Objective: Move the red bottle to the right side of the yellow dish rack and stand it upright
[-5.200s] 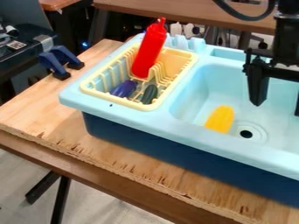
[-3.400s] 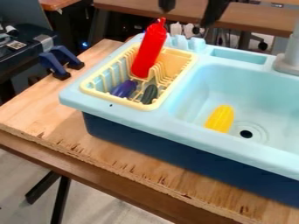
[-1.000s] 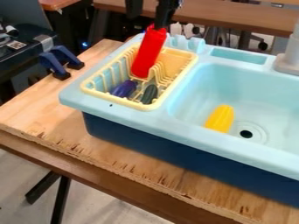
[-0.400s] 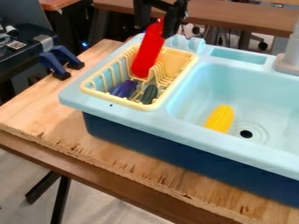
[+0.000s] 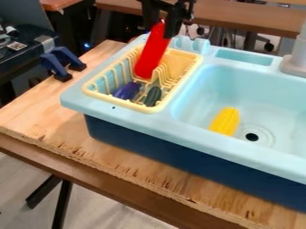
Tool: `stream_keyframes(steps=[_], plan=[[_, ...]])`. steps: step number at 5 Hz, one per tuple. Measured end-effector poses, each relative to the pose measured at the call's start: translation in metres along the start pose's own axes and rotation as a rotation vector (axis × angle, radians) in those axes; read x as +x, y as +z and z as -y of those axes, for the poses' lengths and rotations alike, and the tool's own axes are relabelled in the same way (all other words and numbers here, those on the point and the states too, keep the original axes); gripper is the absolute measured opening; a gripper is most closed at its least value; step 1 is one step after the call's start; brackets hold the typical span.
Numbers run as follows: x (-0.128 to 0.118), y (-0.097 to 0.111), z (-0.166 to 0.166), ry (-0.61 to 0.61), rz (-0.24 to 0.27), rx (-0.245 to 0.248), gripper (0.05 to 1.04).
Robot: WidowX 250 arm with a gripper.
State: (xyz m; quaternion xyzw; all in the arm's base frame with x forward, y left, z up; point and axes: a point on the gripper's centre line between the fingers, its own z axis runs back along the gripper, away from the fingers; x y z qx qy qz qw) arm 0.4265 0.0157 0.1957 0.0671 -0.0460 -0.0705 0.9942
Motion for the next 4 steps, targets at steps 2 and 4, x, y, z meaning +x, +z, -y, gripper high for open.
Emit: stream_keyframes(steps=[2,4], plan=[[-0.003,0.010,0.007,0.015,-0.017,0.013,0.654],[-0.012,0.046,0.033,0.011,0.056,0.054,0.655]])
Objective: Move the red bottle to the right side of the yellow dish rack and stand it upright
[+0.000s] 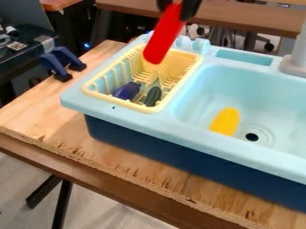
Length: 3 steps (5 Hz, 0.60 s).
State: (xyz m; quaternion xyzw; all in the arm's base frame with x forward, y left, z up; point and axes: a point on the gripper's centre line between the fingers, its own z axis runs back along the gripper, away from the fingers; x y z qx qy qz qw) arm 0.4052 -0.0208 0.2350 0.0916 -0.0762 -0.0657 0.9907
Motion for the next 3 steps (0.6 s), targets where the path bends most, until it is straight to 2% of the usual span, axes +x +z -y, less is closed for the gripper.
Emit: stream_keyframes(steps=[1,2,3], plan=[[0.0023,-0.0024,0.0154,-0.027,0.035,-0.037,0.654],[0.0054,-0.0043,0.0179,-0.039,0.088,-0.067,0.654],[-0.0024,-0.0043,0.0124,-0.015,0.138,-0.102,0.655]])
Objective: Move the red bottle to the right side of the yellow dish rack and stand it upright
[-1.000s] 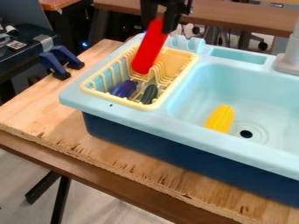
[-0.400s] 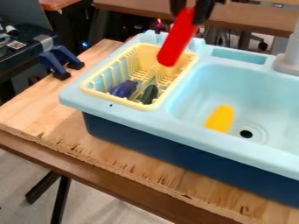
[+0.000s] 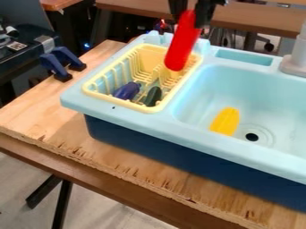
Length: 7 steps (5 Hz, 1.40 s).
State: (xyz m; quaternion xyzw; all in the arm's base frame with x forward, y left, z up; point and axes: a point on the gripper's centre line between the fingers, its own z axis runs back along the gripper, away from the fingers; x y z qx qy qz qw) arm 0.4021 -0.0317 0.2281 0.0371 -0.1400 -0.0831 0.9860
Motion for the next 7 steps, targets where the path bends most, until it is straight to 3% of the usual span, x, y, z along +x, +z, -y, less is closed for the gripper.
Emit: stream_keyframes(steps=[2,5,6,7], plan=[[-0.014,-0.003,-0.015,0.052,0.109,-0.039,0.654],[-0.017,-0.032,-0.023,0.091,0.224,-0.158,0.639],[-0.015,-0.034,-0.024,0.124,0.285,-0.201,0.505],[-0.013,-0.036,-0.020,0.144,0.326,-0.226,0.433]])
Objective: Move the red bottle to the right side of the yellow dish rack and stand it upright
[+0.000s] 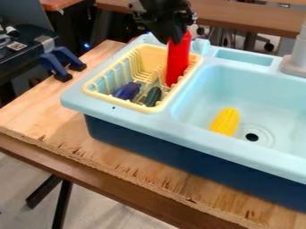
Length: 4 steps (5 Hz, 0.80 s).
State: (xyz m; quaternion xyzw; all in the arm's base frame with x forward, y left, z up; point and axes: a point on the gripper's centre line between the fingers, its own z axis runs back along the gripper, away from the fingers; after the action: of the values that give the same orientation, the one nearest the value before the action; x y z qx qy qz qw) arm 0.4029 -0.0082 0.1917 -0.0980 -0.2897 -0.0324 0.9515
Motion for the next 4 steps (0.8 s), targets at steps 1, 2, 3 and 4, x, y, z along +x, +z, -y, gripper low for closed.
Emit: stream_keyframes(steps=[1,2,3,4], plan=[[-0.006,-0.009,0.002,0.000,-0.068,0.007,0.743],[0.008,0.002,0.014,-0.038,-0.070,0.039,0.993],[0.020,0.022,0.040,-0.102,-0.107,0.067,1.006],[0.019,0.032,0.073,-0.152,-0.194,0.085,1.002]])
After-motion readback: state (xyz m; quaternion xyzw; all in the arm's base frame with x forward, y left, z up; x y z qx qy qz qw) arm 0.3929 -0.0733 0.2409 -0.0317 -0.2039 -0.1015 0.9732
